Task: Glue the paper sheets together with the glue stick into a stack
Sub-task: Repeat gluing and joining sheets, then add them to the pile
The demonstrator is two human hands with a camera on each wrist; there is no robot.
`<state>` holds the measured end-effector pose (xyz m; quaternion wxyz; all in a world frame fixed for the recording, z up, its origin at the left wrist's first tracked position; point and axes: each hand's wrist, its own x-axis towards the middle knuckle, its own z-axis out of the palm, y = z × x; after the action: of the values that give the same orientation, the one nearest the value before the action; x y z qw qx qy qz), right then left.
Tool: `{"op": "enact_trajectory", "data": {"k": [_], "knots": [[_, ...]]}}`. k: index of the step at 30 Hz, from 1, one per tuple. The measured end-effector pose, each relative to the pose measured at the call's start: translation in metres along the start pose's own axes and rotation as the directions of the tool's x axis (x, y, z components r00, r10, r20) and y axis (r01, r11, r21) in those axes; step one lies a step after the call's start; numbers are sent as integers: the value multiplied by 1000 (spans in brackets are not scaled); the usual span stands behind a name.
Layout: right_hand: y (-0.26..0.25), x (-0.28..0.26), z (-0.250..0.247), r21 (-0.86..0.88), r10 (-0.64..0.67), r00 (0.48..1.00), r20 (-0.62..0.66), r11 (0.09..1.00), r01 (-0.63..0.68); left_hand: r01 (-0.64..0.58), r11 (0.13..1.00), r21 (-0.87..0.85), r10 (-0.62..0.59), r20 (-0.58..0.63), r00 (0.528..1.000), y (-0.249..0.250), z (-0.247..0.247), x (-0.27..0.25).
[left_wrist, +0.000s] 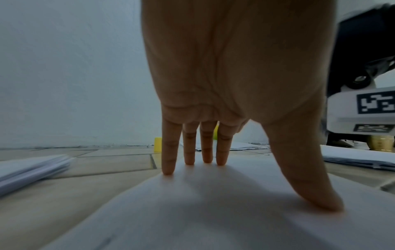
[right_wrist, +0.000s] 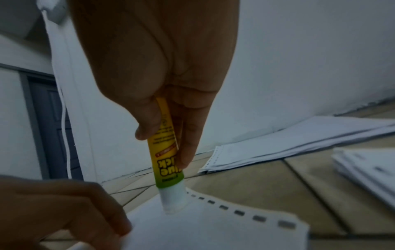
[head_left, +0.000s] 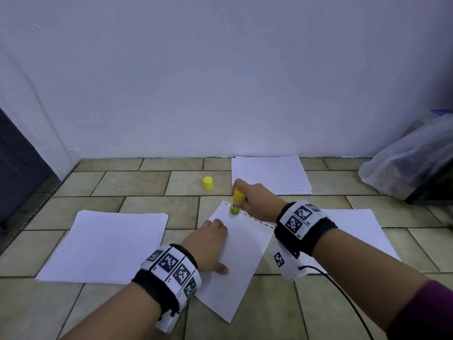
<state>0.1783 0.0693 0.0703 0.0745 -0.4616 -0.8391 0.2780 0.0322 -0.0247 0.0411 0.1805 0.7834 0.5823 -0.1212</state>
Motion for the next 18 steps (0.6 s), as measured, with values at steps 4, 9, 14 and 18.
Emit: {"op": "enact_trajectory", "data": {"k": [4, 9, 14, 18], "knots": [[15, -19, -12, -59, 19, 998, 65, 998, -16, -3, 1000, -7, 3, -4, 1000, -3, 0, 1], [38, -44, -27, -39, 28, 996, 88, 999, -25, -24, 999, -31, 24, 7, 1000, -4, -2, 1], [58, -47, -27, 164, 97, 995, 16, 982, -98, -28, 998, 48, 27, 11, 1000, -4, -3, 2], [72, -44, -21, 639, 294, 954, -56, 745, -192, 33, 990, 134, -29, -30, 999, -3, -1, 0]]}}
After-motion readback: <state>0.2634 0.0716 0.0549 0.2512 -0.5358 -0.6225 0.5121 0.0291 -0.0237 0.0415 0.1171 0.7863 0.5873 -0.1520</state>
